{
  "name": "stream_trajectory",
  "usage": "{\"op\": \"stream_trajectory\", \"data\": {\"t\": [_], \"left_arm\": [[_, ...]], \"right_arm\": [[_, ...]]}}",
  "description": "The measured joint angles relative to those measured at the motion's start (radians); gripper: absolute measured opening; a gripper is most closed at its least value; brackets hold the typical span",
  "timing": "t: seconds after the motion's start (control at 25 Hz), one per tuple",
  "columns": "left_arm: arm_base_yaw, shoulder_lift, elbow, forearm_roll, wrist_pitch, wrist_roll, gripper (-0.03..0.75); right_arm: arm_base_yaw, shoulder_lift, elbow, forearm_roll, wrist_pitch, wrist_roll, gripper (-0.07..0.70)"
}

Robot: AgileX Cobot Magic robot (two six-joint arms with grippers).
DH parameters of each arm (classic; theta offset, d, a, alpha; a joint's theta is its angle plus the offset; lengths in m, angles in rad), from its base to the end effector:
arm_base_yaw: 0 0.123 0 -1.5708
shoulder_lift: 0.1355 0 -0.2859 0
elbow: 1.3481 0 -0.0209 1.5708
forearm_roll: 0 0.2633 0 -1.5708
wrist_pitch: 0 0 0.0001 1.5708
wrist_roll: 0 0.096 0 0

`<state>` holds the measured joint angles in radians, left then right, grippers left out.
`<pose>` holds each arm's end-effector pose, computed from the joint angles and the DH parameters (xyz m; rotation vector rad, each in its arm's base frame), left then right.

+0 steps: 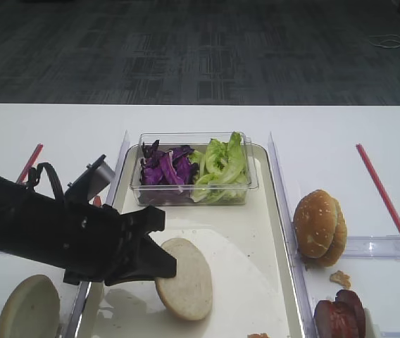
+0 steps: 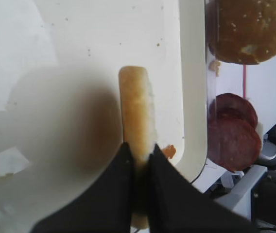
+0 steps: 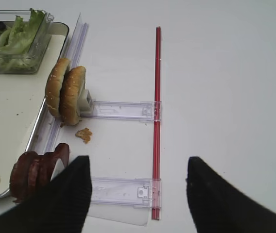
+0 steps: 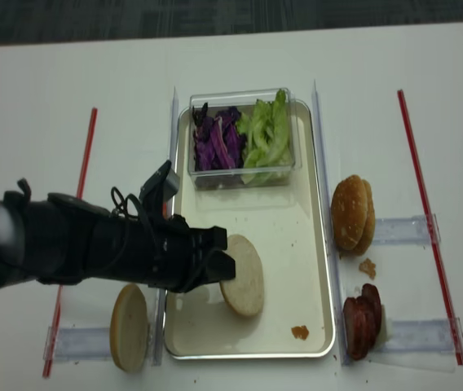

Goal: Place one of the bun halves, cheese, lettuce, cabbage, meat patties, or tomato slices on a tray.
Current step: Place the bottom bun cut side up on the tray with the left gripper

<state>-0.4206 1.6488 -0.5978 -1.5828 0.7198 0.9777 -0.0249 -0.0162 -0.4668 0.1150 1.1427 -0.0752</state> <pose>0.2203 -0.1680 0.1393 0.0676 2.6816 -1.2905 0.0071 0.0099 0.2651 -0.0637 2.1374 0.0813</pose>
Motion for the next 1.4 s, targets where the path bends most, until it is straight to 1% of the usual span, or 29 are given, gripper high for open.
{"op": "stream_trajectory", "data": {"t": [0.36,0.48,0.6,0.84,0.92,1.08,1.4], "left_arm": [[0.000,0.031,0.000,-0.002,0.000,0.020,0.024],[0.000,0.031,0.000,-0.003,-0.002,0.021,0.040],[0.000,0.031,0.000,-0.003,-0.001,0.023,0.090],[0.000,0.031,0.000,-0.026,-0.004,0.021,0.283],[0.000,0.031,0.000,-0.028,-0.004,0.021,0.320],[0.000,0.031,0.000,-0.028,-0.004,0.021,0.342],[0.000,0.031,0.000,-0.028,-0.004,0.021,0.347]], "right_arm": [[0.000,0.000,0.000,0.000,0.000,0.000,0.477],[0.000,0.000,0.000,0.000,0.000,0.000,0.477],[0.000,0.000,0.000,0.000,0.000,0.000,0.477],[0.000,0.000,0.000,0.000,0.000,0.000,0.477],[0.000,0.000,0.000,0.000,0.000,0.000,0.477],[0.000,0.000,0.000,0.000,0.000,0.000,0.477],[0.000,0.000,0.000,0.000,0.000,0.000,0.477]]}}
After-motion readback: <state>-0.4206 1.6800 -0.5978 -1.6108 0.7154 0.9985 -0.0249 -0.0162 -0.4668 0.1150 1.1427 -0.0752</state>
